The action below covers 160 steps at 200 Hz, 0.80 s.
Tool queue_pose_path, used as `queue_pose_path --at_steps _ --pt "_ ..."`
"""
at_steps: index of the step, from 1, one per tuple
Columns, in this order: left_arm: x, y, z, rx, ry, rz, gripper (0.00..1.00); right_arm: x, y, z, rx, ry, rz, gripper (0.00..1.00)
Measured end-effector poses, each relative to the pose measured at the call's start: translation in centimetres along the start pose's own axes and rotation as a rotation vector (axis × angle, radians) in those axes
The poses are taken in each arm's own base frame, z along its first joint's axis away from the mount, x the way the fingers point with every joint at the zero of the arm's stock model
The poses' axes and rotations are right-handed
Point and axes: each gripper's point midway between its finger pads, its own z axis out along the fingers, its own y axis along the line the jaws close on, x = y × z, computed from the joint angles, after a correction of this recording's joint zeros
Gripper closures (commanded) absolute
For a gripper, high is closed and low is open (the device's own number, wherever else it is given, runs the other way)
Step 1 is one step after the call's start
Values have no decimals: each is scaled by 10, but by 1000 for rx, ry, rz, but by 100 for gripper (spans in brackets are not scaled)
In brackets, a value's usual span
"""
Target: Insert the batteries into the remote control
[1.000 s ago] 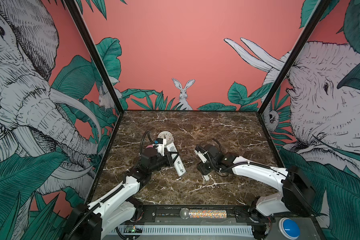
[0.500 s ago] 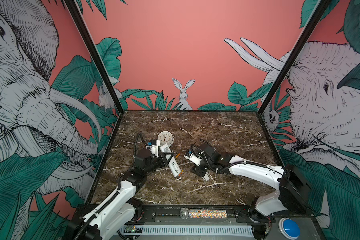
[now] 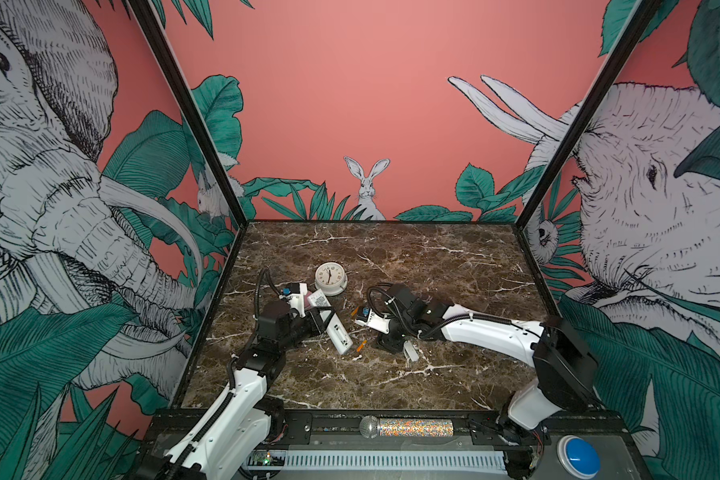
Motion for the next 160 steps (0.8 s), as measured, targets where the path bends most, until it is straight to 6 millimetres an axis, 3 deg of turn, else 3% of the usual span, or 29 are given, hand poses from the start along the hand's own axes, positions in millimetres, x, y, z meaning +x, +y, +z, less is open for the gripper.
queue_pose_path --at_steps 160 --pt "-2 38 -19 -83 -37 -78 100 -10 6 52 -83 118 -139 43"
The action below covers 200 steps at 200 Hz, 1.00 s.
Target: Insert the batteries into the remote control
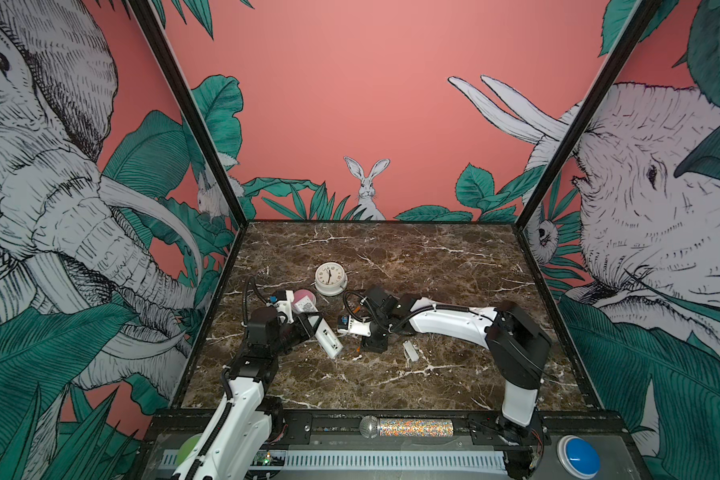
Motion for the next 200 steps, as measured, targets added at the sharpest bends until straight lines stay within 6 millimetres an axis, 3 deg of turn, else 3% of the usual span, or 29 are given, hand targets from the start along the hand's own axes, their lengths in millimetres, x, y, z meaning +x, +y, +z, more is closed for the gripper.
queue_pose_path --at_steps 72,200 --pt "-1 5 -4 -6 -11 -16 100 -5 -4 12 -12 31 -33 43" --pt "-2 12 -6 -22 -17 -33 100 11 -4 35 -49 118 -38 46"
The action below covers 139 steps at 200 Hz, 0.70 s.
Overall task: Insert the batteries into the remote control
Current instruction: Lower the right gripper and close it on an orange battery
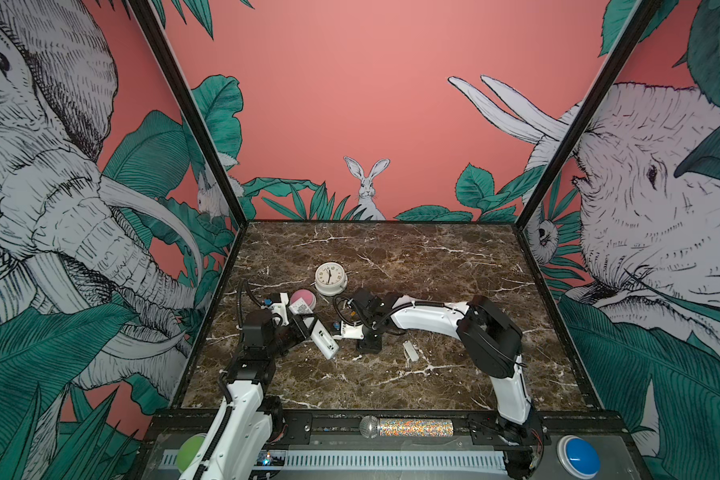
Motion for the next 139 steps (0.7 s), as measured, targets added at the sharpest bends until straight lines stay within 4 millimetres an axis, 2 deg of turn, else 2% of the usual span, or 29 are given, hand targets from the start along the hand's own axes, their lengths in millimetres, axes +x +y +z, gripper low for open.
queue_pose_path --at_steps 43,139 --pt "1 2 0 -1 3 -6 100 -1 -2 1 0 10 -3 56" --pt "2 3 0 0 7 -9 100 0 -3 2 3 19 7 71"
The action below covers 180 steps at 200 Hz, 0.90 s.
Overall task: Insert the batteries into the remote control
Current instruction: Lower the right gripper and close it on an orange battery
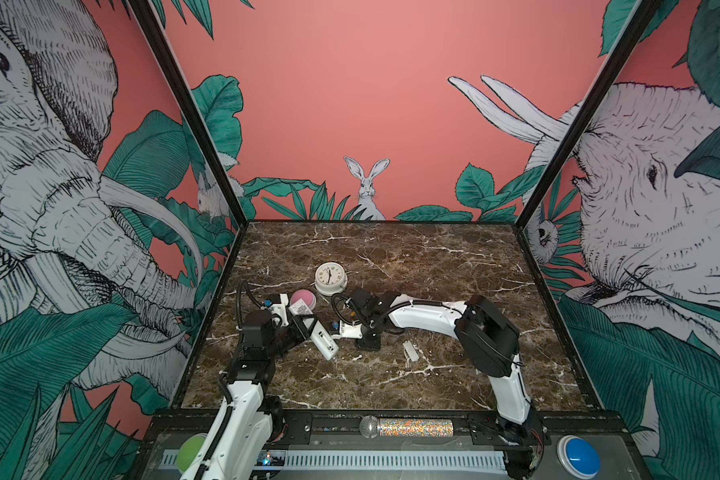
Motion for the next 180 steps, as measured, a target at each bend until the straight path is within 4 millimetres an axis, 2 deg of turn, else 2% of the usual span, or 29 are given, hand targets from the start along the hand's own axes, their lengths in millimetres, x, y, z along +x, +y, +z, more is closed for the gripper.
queue_pose_path --at_steps 64,145,162,180 --pt "3 -3 0 17 15 1 100 2 -5 0 17 25 88 82" --pt "4 -3 1 22 25 3 100 8 -23 -3 54 68 332 88" --pt "4 -4 1 27 24 7 100 14 -25 -5 66 62 389 90" --pt "3 -5 1 36 24 12 100 28 -31 -11 89 67 466 92"
